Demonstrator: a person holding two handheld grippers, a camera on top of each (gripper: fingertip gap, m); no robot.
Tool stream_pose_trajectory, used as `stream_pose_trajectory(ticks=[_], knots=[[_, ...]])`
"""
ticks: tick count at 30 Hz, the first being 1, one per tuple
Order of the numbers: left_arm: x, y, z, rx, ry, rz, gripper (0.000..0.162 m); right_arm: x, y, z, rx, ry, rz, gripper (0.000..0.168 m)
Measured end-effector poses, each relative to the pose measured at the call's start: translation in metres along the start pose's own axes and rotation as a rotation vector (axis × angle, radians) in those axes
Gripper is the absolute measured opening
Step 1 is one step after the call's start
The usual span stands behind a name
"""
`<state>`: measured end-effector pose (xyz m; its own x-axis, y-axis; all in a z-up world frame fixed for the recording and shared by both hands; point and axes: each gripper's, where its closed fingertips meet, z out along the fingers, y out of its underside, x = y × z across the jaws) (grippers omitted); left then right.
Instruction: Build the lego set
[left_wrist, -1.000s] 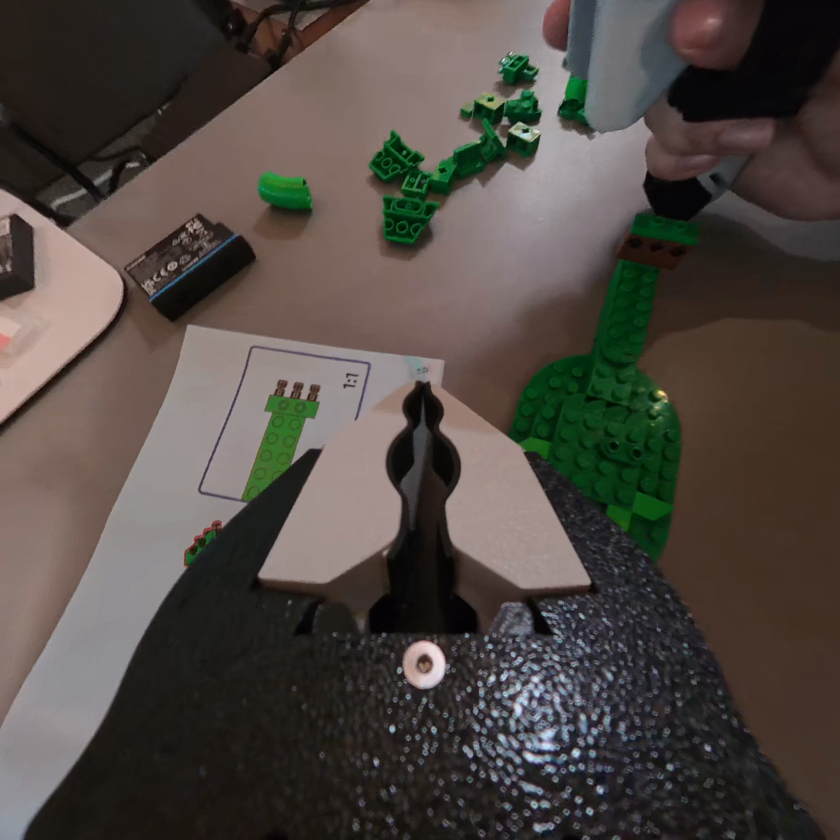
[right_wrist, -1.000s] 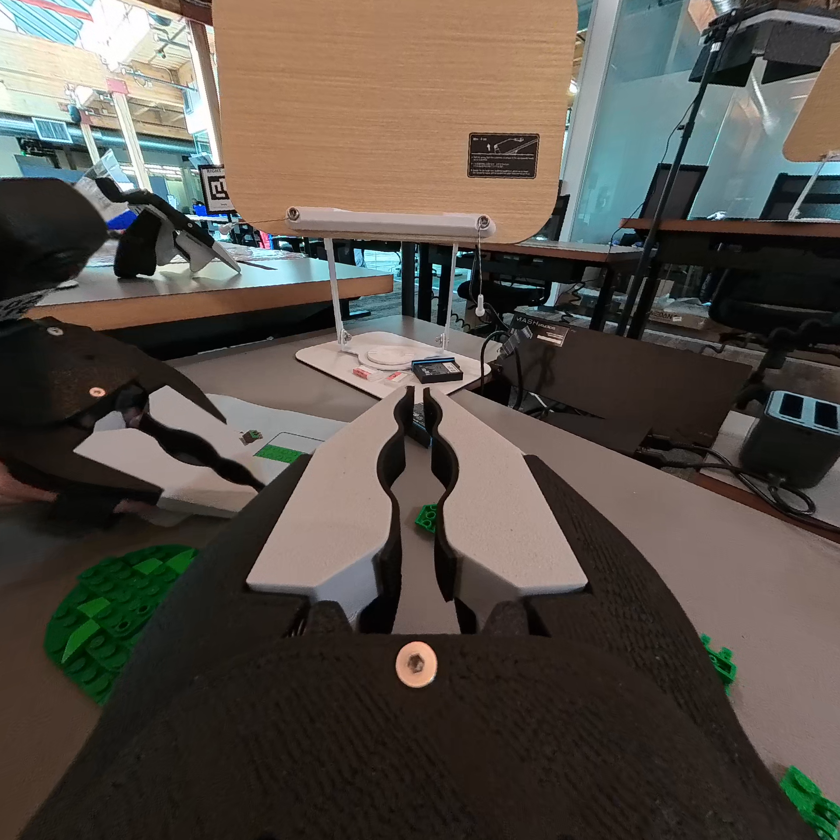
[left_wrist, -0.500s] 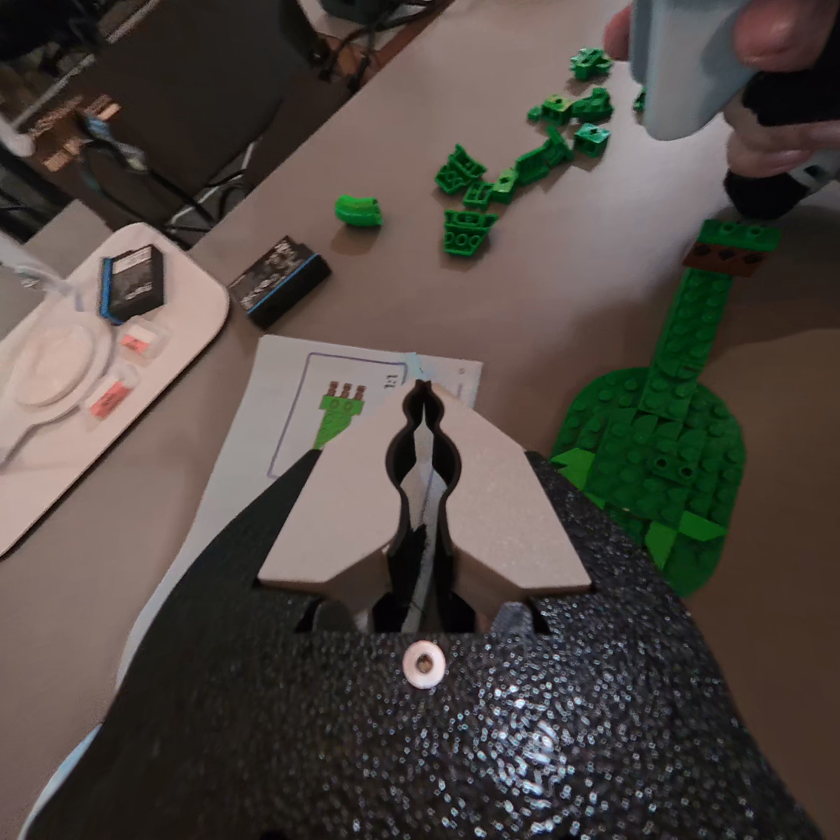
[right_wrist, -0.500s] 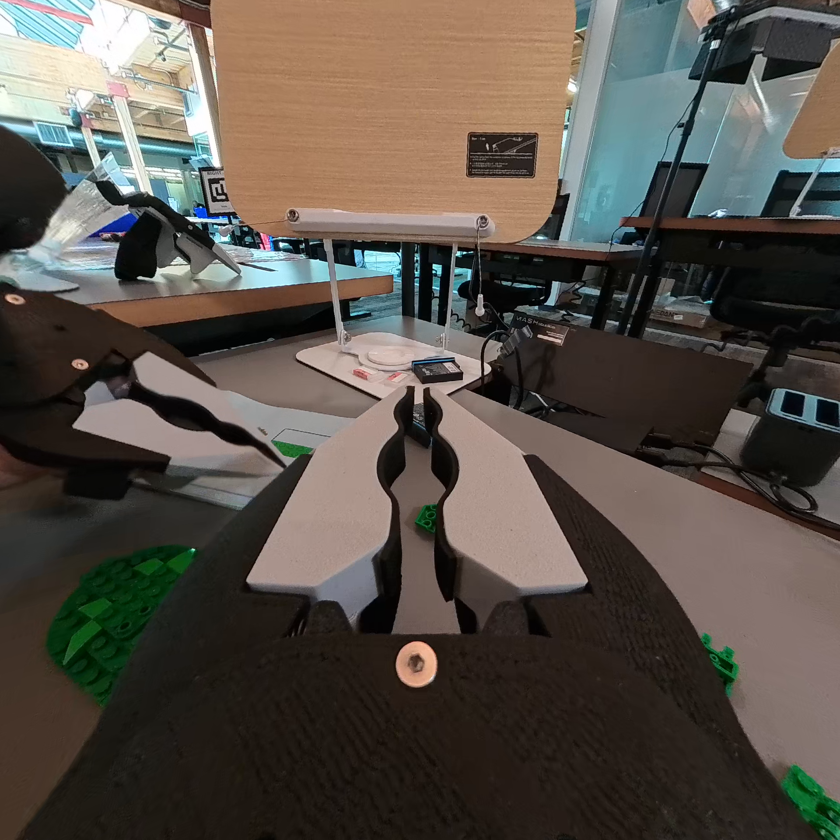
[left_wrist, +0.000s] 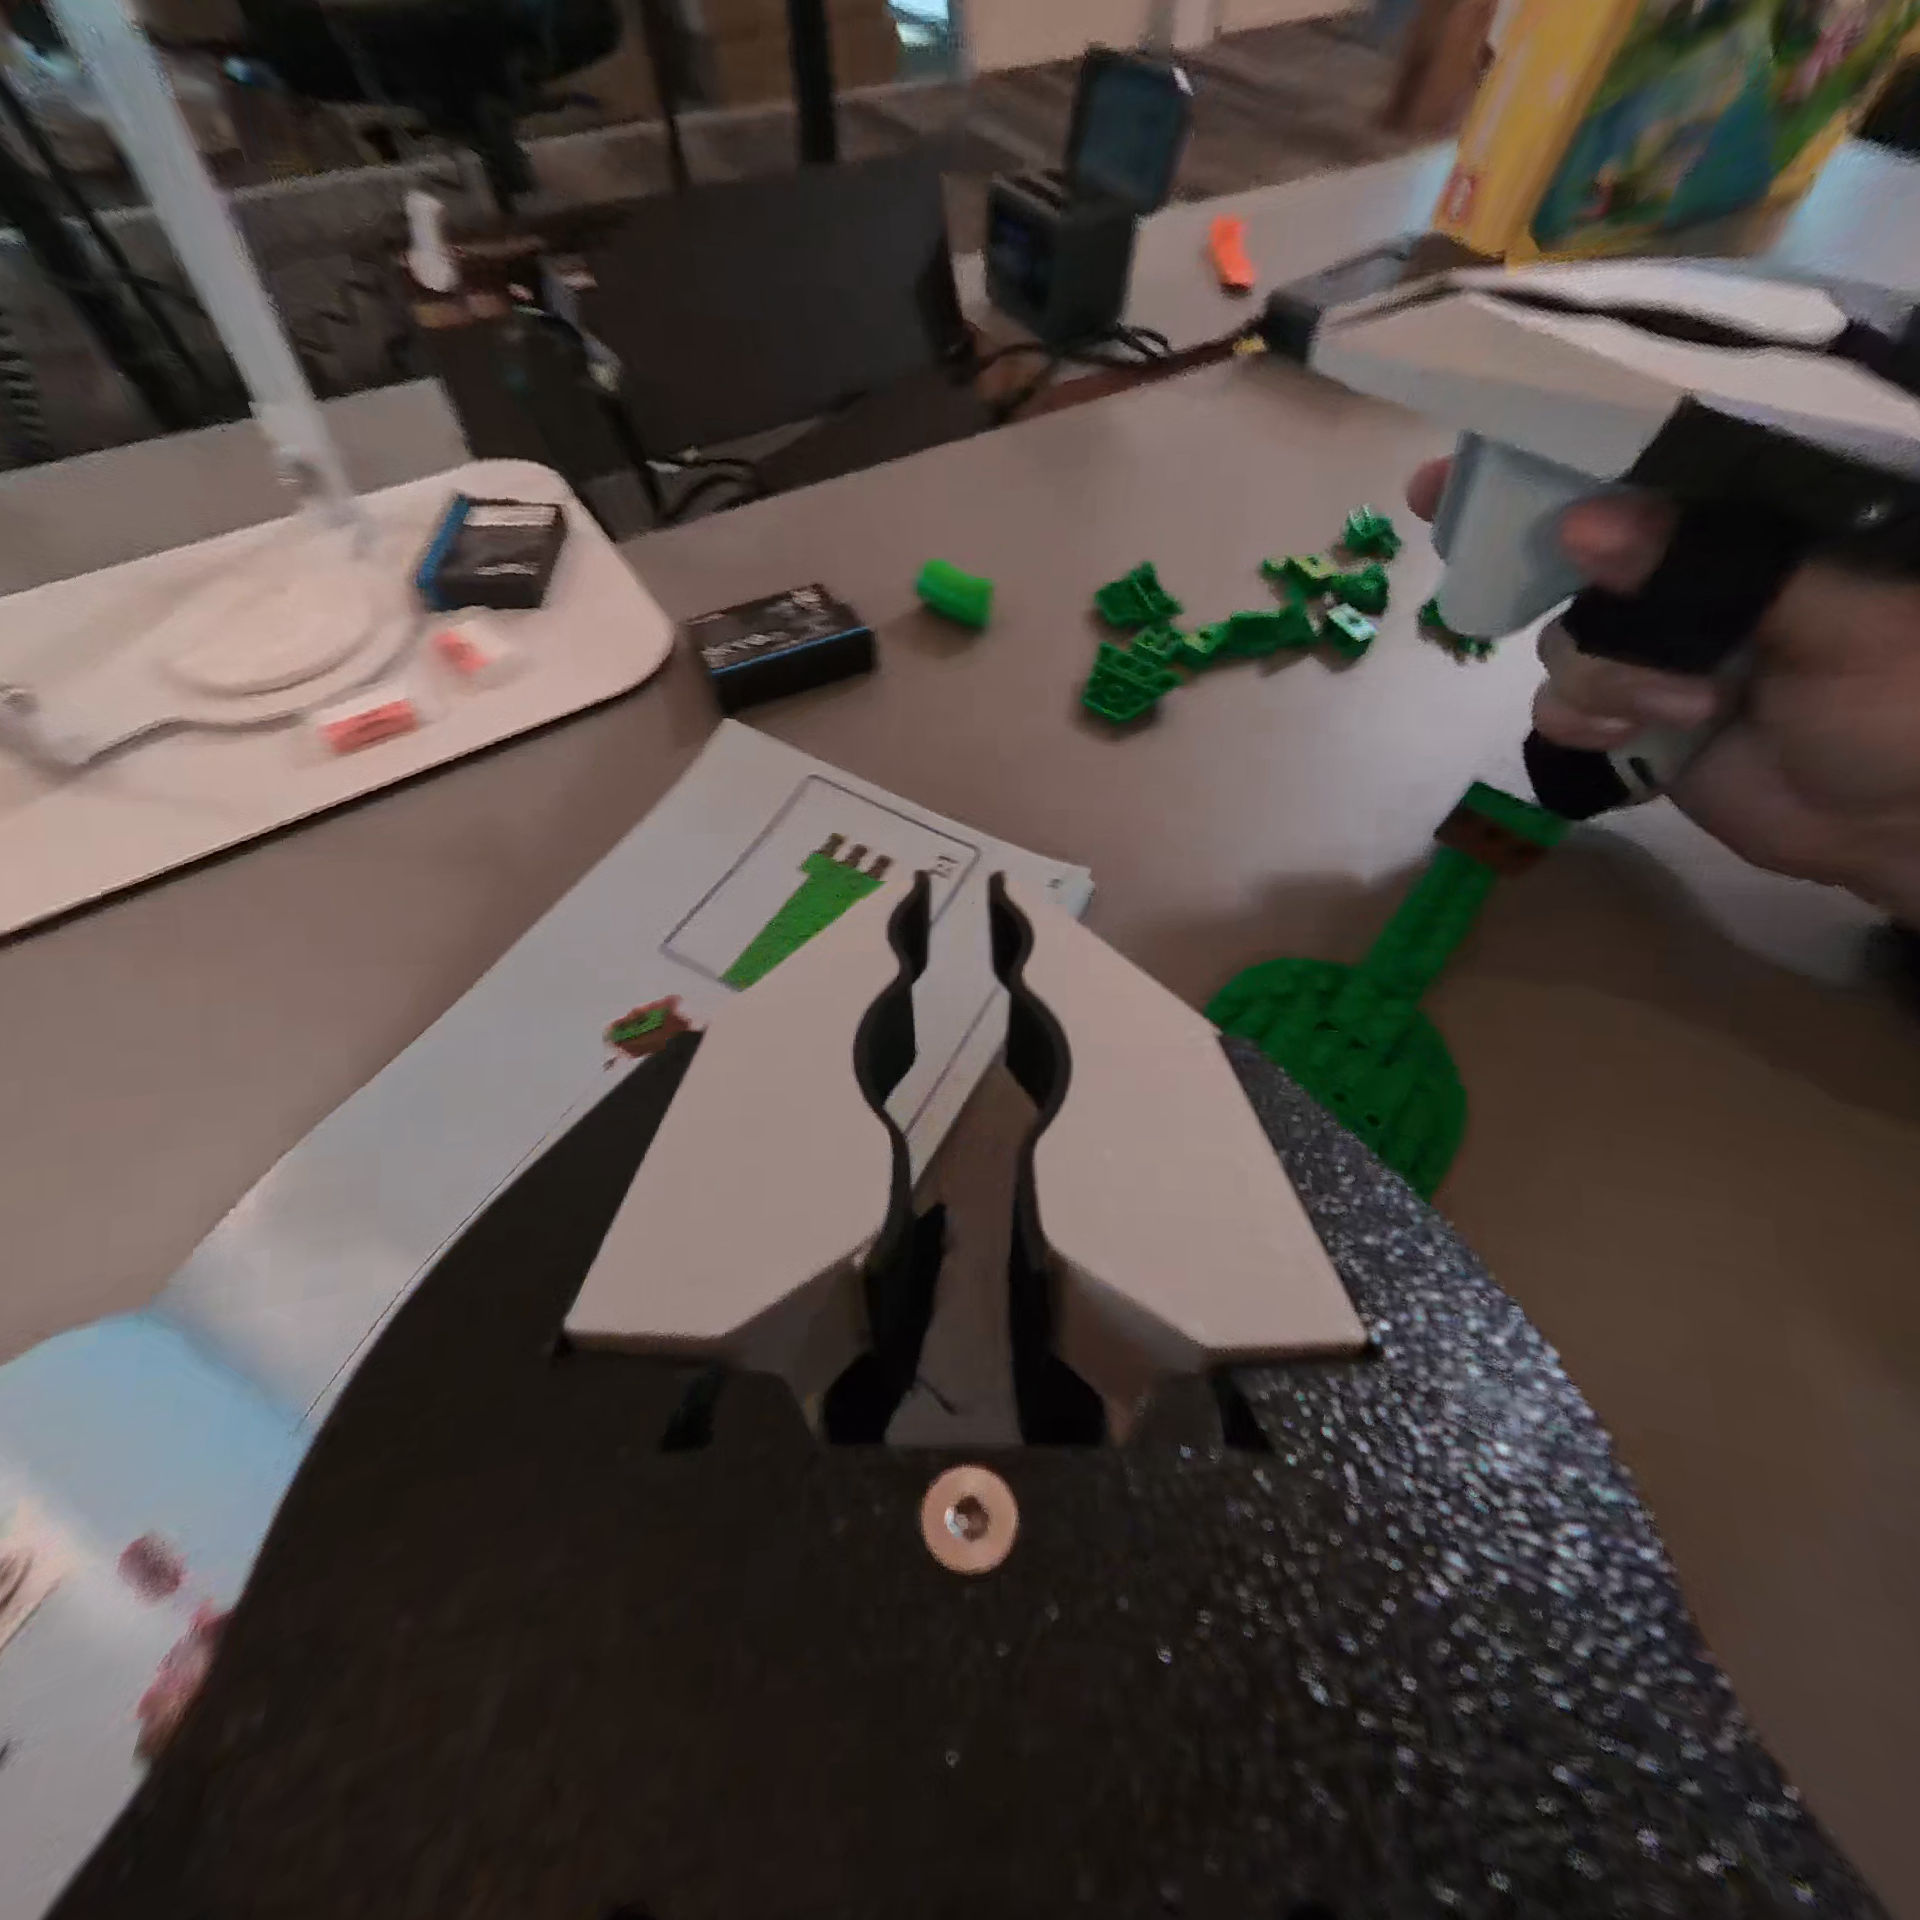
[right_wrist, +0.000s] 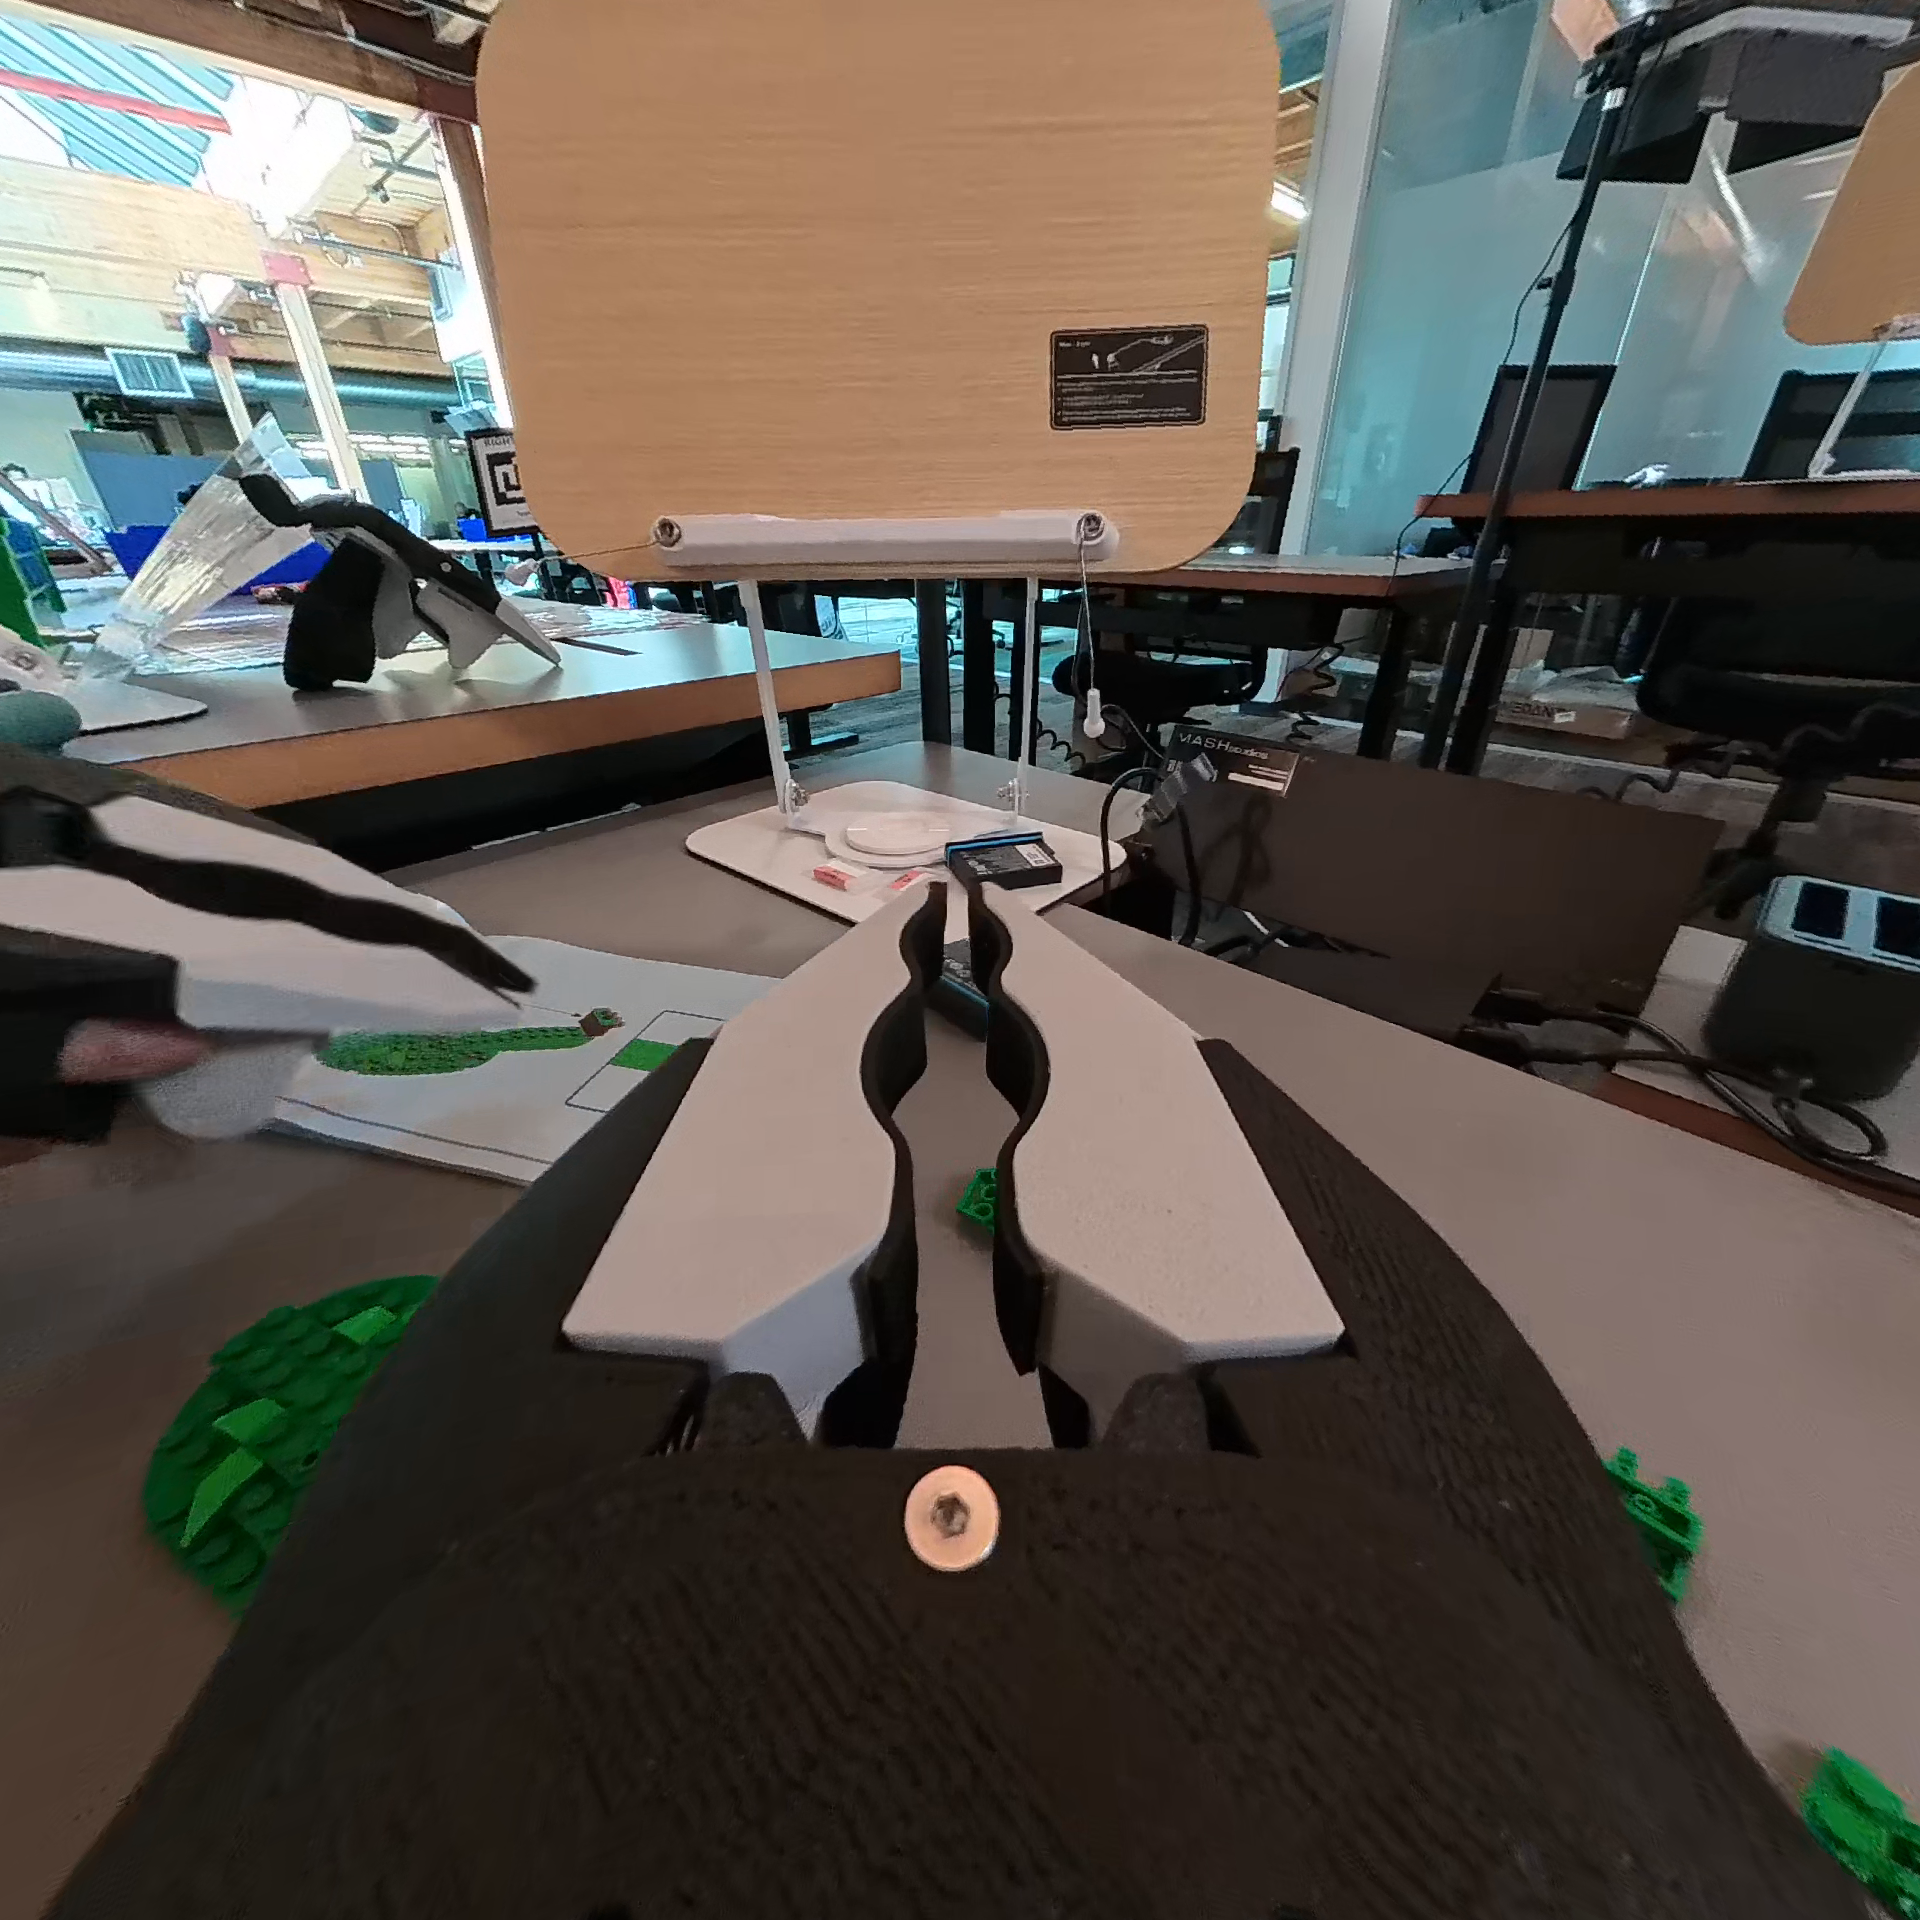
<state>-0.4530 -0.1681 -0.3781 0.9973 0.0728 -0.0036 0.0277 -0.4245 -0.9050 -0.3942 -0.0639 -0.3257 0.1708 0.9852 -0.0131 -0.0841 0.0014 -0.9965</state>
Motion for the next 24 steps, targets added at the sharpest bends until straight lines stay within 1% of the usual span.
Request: stream_pose_trajectory(ticks=[3, 6, 10, 13, 18, 24], knots=[[0.017, 0.004, 0.023, -0.065, 0.059, 0.079, 0.022, -0.002, -0.001, 0.000, 0.002, -0.005, 0.002, 0.002], [0.028, 0.007, 0.040, -0.110, 0.111, 0.124, 0.026, -0.001, -0.001, 0.000, 0.002, -0.004, 0.001, 0.002], [0.027, 0.027, 0.055, -0.258, 0.130, 0.180, 0.031, 0.001, -0.001, 0.000, 0.004, -0.002, 0.011, 0.002], [0.024, 0.035, 0.061, -0.294, 0.141, 0.164, 0.030, 0.002, -0.001, 0.001, 0.003, -0.001, 0.018, 0.002], [0.022, 0.036, 0.062, -0.286, 0.157, 0.126, 0.019, 0.004, -0.001, 0.002, 0.001, 0.004, 0.021, 0.002], [0.022, 0.037, 0.059, -0.276, 0.183, 0.071, 0.020, 0.005, 0.001, 0.002, -0.006, 0.005, 0.028, 0.003]])
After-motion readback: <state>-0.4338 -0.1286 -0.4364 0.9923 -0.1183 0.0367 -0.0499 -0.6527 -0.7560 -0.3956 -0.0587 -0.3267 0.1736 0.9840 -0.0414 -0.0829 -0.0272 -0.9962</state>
